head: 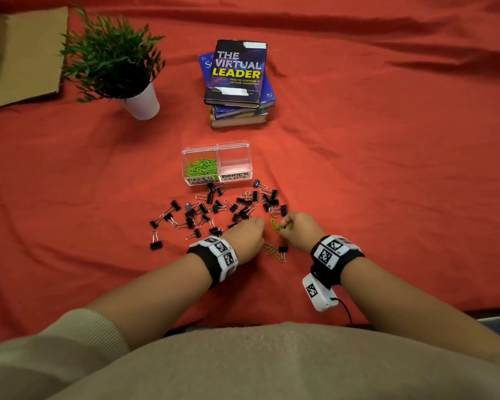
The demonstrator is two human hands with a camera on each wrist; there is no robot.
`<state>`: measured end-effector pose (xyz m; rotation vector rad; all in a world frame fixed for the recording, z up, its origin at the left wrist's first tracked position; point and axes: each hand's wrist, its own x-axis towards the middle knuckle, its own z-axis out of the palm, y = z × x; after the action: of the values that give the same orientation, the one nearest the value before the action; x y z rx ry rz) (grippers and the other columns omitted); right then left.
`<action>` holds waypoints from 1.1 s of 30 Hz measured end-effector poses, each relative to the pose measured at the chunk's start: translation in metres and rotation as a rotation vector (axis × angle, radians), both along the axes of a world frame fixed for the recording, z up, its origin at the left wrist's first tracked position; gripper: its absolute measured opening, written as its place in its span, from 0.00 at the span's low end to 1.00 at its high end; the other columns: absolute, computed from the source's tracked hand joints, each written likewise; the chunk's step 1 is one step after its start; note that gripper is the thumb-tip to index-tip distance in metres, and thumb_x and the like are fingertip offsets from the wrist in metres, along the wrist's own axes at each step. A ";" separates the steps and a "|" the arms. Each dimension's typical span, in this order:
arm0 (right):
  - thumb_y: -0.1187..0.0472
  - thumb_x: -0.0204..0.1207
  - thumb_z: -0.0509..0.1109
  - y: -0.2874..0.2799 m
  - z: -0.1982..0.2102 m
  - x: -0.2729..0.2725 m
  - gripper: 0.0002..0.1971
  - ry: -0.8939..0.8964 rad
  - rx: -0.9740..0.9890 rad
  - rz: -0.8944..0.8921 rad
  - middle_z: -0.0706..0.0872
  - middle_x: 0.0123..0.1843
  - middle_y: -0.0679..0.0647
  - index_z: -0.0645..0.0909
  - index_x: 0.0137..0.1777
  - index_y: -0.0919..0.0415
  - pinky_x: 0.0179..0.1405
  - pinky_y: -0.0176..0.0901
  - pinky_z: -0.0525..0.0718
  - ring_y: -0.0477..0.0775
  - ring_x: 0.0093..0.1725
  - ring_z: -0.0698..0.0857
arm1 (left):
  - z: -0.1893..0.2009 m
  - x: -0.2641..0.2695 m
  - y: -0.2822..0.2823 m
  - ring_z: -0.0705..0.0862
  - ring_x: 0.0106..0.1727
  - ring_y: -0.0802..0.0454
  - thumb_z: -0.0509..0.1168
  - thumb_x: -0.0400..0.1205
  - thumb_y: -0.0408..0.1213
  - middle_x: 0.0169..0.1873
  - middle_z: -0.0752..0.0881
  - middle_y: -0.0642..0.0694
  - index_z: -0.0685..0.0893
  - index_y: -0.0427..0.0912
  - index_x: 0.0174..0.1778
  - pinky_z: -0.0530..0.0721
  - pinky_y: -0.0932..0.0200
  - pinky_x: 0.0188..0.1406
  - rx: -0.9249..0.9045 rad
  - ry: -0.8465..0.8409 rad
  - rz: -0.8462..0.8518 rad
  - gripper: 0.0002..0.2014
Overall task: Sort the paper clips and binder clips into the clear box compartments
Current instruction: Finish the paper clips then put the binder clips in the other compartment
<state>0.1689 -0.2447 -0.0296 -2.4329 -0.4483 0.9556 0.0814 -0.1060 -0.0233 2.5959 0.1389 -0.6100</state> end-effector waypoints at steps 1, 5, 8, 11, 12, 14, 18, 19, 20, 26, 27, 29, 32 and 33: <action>0.65 0.74 0.70 -0.001 0.000 0.004 0.02 0.081 0.050 -0.062 0.86 0.36 0.57 0.80 0.42 0.59 0.27 0.35 0.76 0.50 0.29 0.79 | 0.003 0.001 0.005 0.80 0.50 0.44 0.56 0.81 0.32 0.50 0.80 0.43 0.76 0.40 0.55 0.76 0.54 0.47 -0.083 -0.008 0.096 0.08; 0.67 0.76 0.68 -0.005 0.007 0.015 0.05 0.449 0.289 -0.379 0.84 0.36 0.57 0.84 0.46 0.68 0.19 0.35 0.76 0.49 0.24 0.79 | 0.013 0.006 0.024 0.76 0.30 0.52 0.56 0.82 0.32 0.32 0.80 0.50 0.82 0.44 0.48 0.72 0.60 0.29 -0.363 -0.010 0.418 0.10; 0.71 0.77 0.59 -0.011 0.011 0.018 0.09 0.749 0.510 -0.600 0.79 0.37 0.60 0.81 0.45 0.73 0.21 0.38 0.79 0.54 0.30 0.79 | 0.013 0.011 0.030 0.75 0.24 0.53 0.52 0.83 0.32 0.26 0.81 0.47 0.82 0.46 0.41 0.73 0.60 0.28 -0.468 0.060 0.528 0.13; 0.68 0.76 0.53 -0.017 0.012 0.017 0.11 0.863 0.566 -0.654 0.76 0.36 0.59 0.76 0.40 0.68 0.21 0.38 0.80 0.54 0.28 0.79 | 0.011 0.012 0.023 0.77 0.26 0.52 0.51 0.83 0.32 0.29 0.79 0.47 0.78 0.44 0.36 0.75 0.59 0.30 -0.509 0.109 0.515 0.14; 0.67 0.76 0.53 -0.018 0.012 0.017 0.11 0.885 0.578 -0.659 0.76 0.35 0.59 0.76 0.38 0.67 0.21 0.38 0.80 0.53 0.27 0.80 | 0.010 0.012 0.018 0.78 0.30 0.49 0.52 0.83 0.34 0.31 0.79 0.47 0.78 0.43 0.37 0.75 0.57 0.33 -0.451 0.111 0.458 0.12; 0.63 0.78 0.55 -0.020 0.014 0.015 0.12 0.899 0.577 -0.630 0.77 0.33 0.58 0.75 0.35 0.64 0.22 0.37 0.80 0.52 0.26 0.80 | 0.007 0.009 0.006 0.79 0.36 0.47 0.57 0.81 0.41 0.34 0.80 0.47 0.77 0.43 0.41 0.76 0.56 0.38 -0.271 0.119 0.322 0.08; 0.60 0.77 0.68 -0.021 0.011 0.015 0.13 0.597 0.302 -0.456 0.76 0.28 0.58 0.76 0.32 0.63 0.18 0.36 0.73 0.51 0.20 0.77 | -0.002 -0.003 -0.012 0.83 0.54 0.43 0.66 0.78 0.48 0.52 0.85 0.43 0.76 0.42 0.55 0.79 0.53 0.48 0.020 0.066 0.028 0.16; 0.59 0.76 0.71 -0.021 0.008 0.016 0.14 0.445 0.174 -0.347 0.76 0.25 0.58 0.76 0.30 0.62 0.18 0.37 0.72 0.53 0.19 0.76 | -0.004 -0.005 -0.015 0.82 0.58 0.41 0.66 0.79 0.48 0.56 0.84 0.41 0.74 0.40 0.58 0.80 0.50 0.52 0.070 0.041 -0.028 0.18; 0.57 0.74 0.73 -0.020 0.005 0.016 0.15 0.304 0.059 -0.231 0.78 0.24 0.58 0.76 0.29 0.62 0.21 0.40 0.73 0.54 0.21 0.76 | -0.006 -0.006 -0.017 0.82 0.60 0.39 0.65 0.80 0.48 0.58 0.83 0.39 0.73 0.39 0.60 0.80 0.47 0.55 0.108 0.017 -0.058 0.19; 0.53 0.70 0.75 -0.007 0.002 0.000 0.12 -0.125 -0.265 0.156 0.89 0.45 0.63 0.81 0.35 0.62 0.41 0.44 0.79 0.62 0.48 0.87 | -0.007 -0.008 -0.020 0.81 0.62 0.37 0.60 0.84 0.40 0.59 0.82 0.36 0.74 0.35 0.61 0.80 0.44 0.56 0.173 -0.007 -0.099 0.14; 0.54 0.71 0.73 -0.006 0.001 -0.002 0.12 -0.137 -0.276 0.167 0.88 0.47 0.64 0.78 0.34 0.62 0.40 0.44 0.78 0.63 0.49 0.87 | -0.007 -0.008 -0.019 0.81 0.61 0.37 0.59 0.84 0.38 0.58 0.82 0.36 0.74 0.35 0.61 0.80 0.44 0.56 0.185 -0.004 -0.109 0.13; 0.58 0.72 0.70 -0.005 -0.001 -0.004 0.14 -0.146 -0.271 0.176 0.87 0.46 0.65 0.71 0.29 0.59 0.38 0.44 0.76 0.65 0.48 0.86 | -0.005 -0.009 -0.020 0.80 0.62 0.37 0.58 0.84 0.36 0.59 0.81 0.36 0.74 0.35 0.61 0.80 0.45 0.55 0.204 0.013 -0.118 0.12; 0.61 0.72 0.67 -0.005 -0.001 -0.005 0.15 -0.099 -0.256 0.177 0.82 0.35 0.62 0.69 0.26 0.59 0.36 0.44 0.74 0.64 0.39 0.81 | -0.005 -0.010 -0.020 0.79 0.63 0.38 0.60 0.82 0.38 0.61 0.80 0.36 0.74 0.34 0.61 0.78 0.46 0.57 0.181 0.061 -0.089 0.15; 0.62 0.71 0.66 -0.006 0.000 -0.005 0.16 -0.071 -0.250 0.175 0.78 0.30 0.59 0.69 0.24 0.59 0.35 0.44 0.73 0.62 0.36 0.78 | -0.005 -0.010 -0.020 0.78 0.63 0.38 0.61 0.81 0.38 0.61 0.79 0.36 0.74 0.34 0.61 0.77 0.45 0.59 0.163 0.071 -0.080 0.16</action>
<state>0.1642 -0.2509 -0.0300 -2.6948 -0.6078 1.0548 0.0711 -0.1256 -0.0288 2.7490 0.1121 -0.7483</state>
